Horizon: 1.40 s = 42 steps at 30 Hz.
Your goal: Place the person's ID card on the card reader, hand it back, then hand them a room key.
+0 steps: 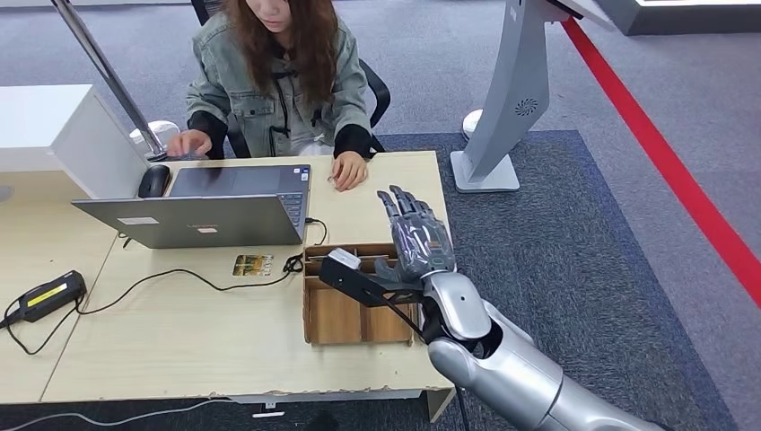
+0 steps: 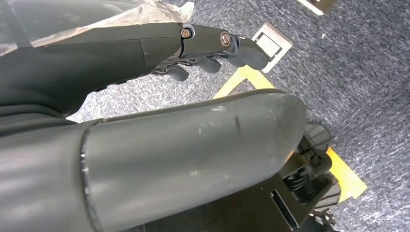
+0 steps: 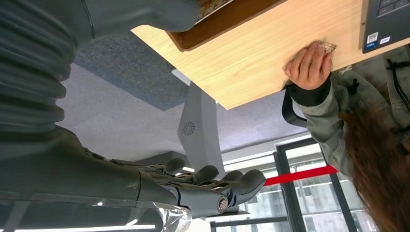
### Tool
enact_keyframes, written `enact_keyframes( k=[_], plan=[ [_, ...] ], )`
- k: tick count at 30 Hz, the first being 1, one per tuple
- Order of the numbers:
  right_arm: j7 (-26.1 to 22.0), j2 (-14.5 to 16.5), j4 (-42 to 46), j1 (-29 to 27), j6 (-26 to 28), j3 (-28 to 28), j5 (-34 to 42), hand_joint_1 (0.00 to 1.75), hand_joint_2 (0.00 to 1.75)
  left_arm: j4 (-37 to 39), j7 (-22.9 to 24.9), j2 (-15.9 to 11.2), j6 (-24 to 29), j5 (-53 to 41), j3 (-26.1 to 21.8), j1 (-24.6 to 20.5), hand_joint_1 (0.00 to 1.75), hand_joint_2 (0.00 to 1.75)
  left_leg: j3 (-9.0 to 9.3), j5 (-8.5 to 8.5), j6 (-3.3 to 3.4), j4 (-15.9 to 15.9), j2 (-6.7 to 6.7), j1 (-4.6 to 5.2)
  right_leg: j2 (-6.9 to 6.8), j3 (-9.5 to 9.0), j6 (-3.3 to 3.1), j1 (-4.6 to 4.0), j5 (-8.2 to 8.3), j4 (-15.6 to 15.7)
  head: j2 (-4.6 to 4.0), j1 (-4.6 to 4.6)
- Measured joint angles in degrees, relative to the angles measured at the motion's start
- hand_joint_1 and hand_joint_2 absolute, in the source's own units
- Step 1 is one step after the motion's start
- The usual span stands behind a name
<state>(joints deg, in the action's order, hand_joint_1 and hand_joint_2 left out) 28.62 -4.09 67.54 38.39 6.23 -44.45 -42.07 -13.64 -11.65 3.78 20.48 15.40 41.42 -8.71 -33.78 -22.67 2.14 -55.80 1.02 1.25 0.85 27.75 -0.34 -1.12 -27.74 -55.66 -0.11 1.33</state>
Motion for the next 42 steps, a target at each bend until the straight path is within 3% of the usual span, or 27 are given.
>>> enact_keyframes(
  k=[42],
  plan=[
    [-2.61,6.34,-11.04,1.37,0.61,-2.45,0.05,0.30,1.75,-0.11,0.00,0.53,0.69,-0.62,-0.33,-0.07,0.00,0.00,0.00,0.00,0.00,0.00,-0.01,0.00,0.00,0.01,0.00,0.00,0.00,0.00,0.00,0.01]
  ],
)
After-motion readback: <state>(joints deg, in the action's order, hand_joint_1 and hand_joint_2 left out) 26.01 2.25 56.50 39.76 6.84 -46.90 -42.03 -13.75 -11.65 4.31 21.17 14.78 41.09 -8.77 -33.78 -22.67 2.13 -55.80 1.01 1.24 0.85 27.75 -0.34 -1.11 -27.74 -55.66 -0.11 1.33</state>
